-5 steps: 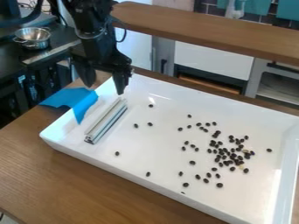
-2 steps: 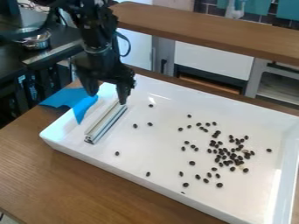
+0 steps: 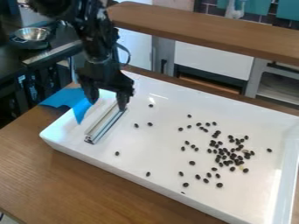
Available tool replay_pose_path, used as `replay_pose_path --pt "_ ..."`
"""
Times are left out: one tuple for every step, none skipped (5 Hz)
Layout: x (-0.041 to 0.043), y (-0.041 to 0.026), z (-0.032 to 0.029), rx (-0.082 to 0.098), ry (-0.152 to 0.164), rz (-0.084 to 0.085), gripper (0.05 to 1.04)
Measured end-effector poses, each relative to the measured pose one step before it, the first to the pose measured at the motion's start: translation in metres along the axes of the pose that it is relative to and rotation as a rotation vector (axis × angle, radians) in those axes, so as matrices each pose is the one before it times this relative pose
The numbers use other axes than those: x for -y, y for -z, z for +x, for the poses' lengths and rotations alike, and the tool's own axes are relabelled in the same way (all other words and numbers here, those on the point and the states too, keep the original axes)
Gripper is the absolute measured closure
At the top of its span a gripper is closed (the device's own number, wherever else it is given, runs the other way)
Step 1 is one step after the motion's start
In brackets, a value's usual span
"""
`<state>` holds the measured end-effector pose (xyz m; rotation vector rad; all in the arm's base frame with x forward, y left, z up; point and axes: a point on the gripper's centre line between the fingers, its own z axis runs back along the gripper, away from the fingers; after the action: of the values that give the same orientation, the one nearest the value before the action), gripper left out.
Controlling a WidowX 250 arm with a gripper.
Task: Sweep into pile
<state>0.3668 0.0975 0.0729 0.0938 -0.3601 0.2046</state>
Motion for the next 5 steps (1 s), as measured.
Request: replay_pose_path --pt "-0.00057 0.01253 0.00033 -0.0249 -0.0068 -0.0134 0.083" --pt "-0.0019 0.00684 0.00282 -0.0109 -0.0092 -0.0012 0.083" --pt "-0.00469 0.00152 -0.00052 -0.0065 -0.0131 -0.0031 0.083" --pt "-0.00142 0.01078 -0.00467 -0.0277 -0.0008 0.0002 0.083" --pt "-0.00266 0.0037 0.00014 0.006 -0.0107 0.0173 0.132"
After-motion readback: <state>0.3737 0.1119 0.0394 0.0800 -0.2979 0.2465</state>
